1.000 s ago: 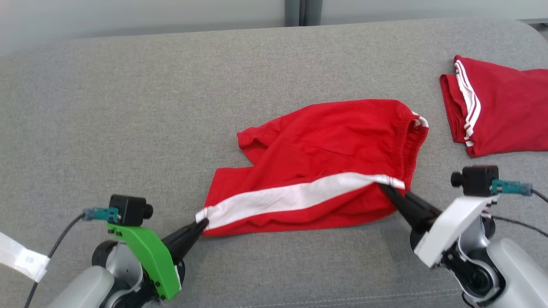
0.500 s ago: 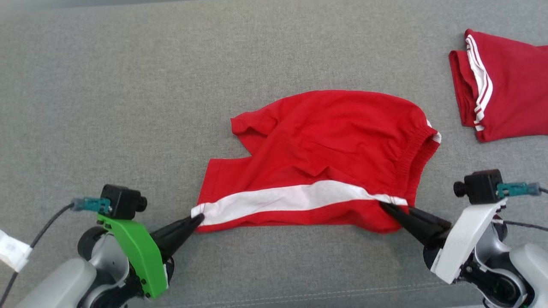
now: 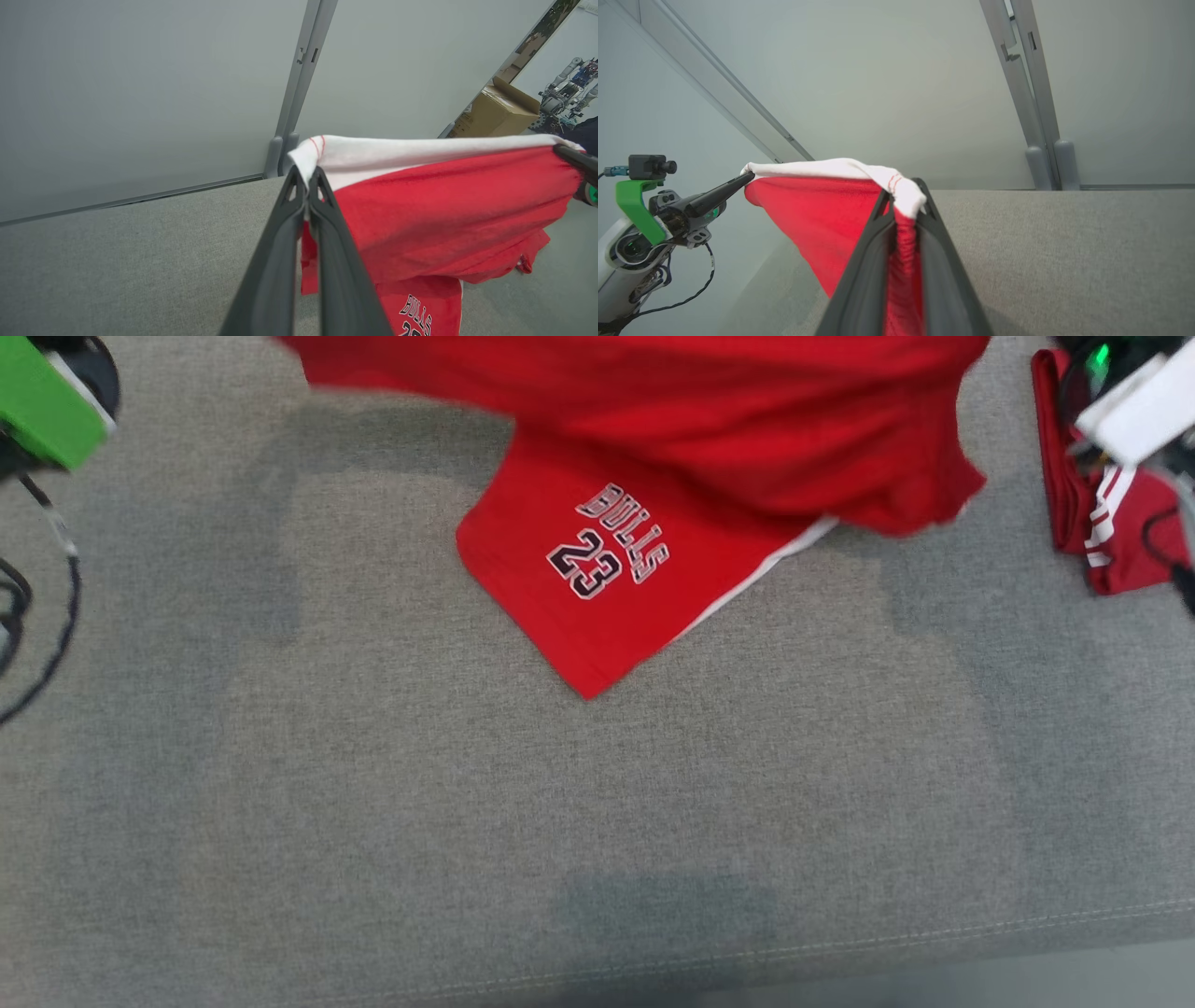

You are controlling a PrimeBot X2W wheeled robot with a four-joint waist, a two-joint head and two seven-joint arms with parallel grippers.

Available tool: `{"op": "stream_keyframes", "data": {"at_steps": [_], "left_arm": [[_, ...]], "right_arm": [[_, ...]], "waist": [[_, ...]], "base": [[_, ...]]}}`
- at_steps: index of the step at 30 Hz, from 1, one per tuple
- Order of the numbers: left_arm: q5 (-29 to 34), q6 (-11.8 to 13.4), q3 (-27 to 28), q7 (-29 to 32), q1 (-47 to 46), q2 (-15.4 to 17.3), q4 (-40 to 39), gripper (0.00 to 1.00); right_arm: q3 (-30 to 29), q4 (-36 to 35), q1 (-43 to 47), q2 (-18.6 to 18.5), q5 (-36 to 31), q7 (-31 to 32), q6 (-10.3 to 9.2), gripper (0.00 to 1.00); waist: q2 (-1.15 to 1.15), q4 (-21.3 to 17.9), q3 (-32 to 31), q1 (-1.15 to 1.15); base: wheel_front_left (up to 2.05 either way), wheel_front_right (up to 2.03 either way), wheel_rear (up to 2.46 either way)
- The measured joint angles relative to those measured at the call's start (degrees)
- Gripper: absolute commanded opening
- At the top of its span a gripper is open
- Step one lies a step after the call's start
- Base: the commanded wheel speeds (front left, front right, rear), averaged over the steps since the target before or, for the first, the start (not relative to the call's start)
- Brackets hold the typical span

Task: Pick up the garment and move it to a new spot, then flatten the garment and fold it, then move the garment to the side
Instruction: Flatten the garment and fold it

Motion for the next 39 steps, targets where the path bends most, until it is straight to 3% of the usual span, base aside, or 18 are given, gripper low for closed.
{"op": "stream_keyframes", "data": {"at_steps": [6,11,14,19,24,29,39], "left_arm": [[6.1,-1.0,3.0,-7.6,-12.3,-4.2,3.1,0.0],[6.7,-1.6,3.8,-10.7,-16.6,-4.8,3.6,0.0],[5.7,-2.0,1.6,-11.3,-11.4,-5.7,5.4,0.0],[1.2,-2.1,-2.1,-13.4,9.2,-8.5,8.1,0.0],[-1.7,-2.3,-4.5,-17.1,25.6,-11.0,9.5,0.0],[-0.4,-2.6,-6.1,-21.3,31.2,-10.8,9.2,0.0],[6.6,-3.0,-10.4,-26.9,38.6,-6.8,6.6,0.0]], "right_arm": [[-6.1,3.9,-16.5,4.6,-8.9,-13.1,-0.78,0.0],[-4.4,4.7,-19.9,4.7,-13.7,-20.1,0.83,0.0],[-0.2,6.3,-13.5,3.7,-14.6,-21.0,1.34,0.0],[6.2,9.9,5.4,3.1,-15.2,-22.6,1.67,0.0],[11.5,11.4,17.5,0.7,-15.3,-27.1,1.7,0.0],[19.6,9.0,22.4,-4.9,-18.9,-30.6,1.7,0.0],[26.4,8.1,30.5,-9.5,-19.2,-35.3,1.71,0.0]], "waist": [[0.0,-0.8,0.3,0.0],[0.0,-0.5,-2.0,0.0],[0.0,0.2,-3.3,0.0],[0.0,1.5,-5.6,0.0],[0.0,2.5,-8.2,-0.01],[0.0,3.4,-10.9,-0.01],[0.0,3.9,-16.2,-0.01]], "base": [[0.0,0.0,0.0],[0.0,0.0,0.0],[0.0,0.0,0.0],[0.0,0.0,0.0],[0.0,0.0,0.0],[0.0,0.0,0.0],[0.0,0.0,0.0]]}}
